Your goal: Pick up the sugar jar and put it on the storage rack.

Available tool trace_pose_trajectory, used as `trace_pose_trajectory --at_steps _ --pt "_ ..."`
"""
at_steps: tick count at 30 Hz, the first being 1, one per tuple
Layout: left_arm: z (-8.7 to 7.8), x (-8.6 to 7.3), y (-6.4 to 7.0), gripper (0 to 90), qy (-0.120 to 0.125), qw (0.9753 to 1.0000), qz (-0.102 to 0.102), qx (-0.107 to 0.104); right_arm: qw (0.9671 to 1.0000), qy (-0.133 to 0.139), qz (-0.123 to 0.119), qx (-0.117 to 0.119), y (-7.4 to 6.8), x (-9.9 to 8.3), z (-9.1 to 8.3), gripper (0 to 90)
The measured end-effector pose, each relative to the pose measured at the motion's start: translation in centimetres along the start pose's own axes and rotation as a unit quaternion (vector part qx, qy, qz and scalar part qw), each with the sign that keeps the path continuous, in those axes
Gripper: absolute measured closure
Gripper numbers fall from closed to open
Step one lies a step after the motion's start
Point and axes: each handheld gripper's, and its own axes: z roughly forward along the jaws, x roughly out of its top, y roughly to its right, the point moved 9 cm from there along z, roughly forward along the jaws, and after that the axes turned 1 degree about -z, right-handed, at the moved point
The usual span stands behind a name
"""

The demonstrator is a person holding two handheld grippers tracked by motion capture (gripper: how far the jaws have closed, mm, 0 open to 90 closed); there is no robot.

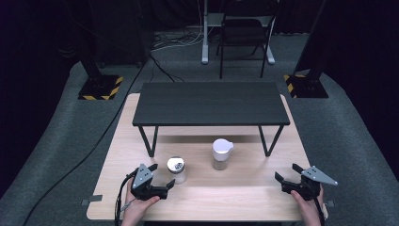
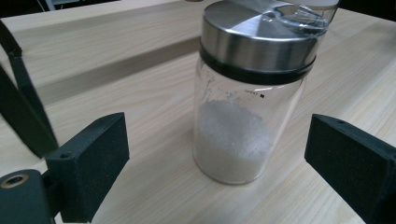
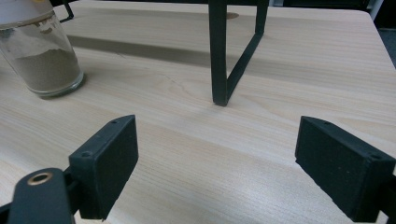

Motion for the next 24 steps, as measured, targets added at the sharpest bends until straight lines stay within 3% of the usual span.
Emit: trace_pose_trajectory --at_steps 6,11,16,22,24 --pt "1.0 0.3 0.4 6.5 -0.003 1.0000 0.002 -0.003 1.0000 0.000 0.000 0.000 0.0 0.0 0.0 12.2" --pt "2.2 0.6 1.1 6.9 -0.016 0.9996 0.019 -0.008 1.0000 -0.001 -0.001 0.001 0.0 0.0 0.0 12.2" --pt "3.3 0.7 1.6 6.9 -0.025 0.9994 0.024 -0.009 1.0000 -0.001 -0.001 0.001 -0.1 0.0 0.0 12.3" --pt "4.4 0.8 2.3 9.5 -0.034 0.9992 0.020 0.007 1.0000 -0.001 -0.001 0.001 -0.1 0.0 0.0 12.3" --pt "4.6 0.7 2.6 15.5 -0.029 0.9992 0.017 0.022 1.0000 -0.002 -0.001 0.002 -0.1 0.0 0.0 12.2"
